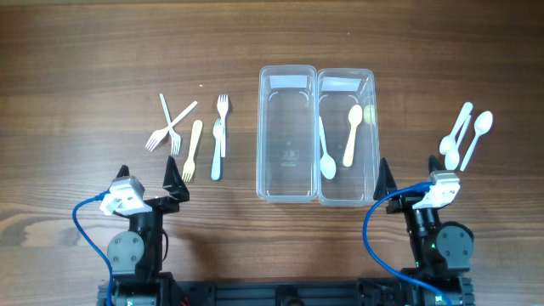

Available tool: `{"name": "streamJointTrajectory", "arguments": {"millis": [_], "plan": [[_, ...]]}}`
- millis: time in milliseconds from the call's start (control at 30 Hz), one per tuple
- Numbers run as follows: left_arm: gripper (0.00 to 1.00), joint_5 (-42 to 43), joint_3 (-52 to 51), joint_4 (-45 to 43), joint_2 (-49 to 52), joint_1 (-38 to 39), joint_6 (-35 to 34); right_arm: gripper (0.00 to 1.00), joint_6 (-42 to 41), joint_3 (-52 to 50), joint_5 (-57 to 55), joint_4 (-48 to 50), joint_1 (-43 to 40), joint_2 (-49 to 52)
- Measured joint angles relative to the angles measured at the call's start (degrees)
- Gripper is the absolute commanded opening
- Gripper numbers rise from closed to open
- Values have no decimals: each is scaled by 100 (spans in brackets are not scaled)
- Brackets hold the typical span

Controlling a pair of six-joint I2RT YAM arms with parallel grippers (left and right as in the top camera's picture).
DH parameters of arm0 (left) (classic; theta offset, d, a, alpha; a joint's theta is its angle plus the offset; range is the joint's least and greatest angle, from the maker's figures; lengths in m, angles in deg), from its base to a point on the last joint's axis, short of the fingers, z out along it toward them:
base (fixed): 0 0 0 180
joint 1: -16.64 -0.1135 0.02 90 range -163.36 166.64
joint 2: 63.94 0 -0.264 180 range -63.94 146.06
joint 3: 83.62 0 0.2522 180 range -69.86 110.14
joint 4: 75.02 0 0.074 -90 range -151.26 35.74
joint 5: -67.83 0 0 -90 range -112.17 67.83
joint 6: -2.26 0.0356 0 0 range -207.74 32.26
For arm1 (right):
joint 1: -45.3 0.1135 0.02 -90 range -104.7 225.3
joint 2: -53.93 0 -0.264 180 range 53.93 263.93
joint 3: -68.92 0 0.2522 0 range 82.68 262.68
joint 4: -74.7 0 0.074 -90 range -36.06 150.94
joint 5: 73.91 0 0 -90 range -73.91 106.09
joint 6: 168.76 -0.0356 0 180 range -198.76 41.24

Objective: Pack container

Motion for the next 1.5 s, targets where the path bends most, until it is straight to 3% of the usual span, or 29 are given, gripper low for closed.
{"name": "streamJointTrajectory", "arguments": {"millis": [133, 267, 1500], "plan": [[100, 507, -2, 61, 17, 146, 68, 100, 1508, 4, -4, 483, -907, 52], [100, 629, 0, 50, 17, 146, 70, 100, 1926, 0, -2, 485, -907, 52], [100, 671, -2, 48, 17, 146, 70, 100, 2028, 0, -2, 485, -907, 52]]}}
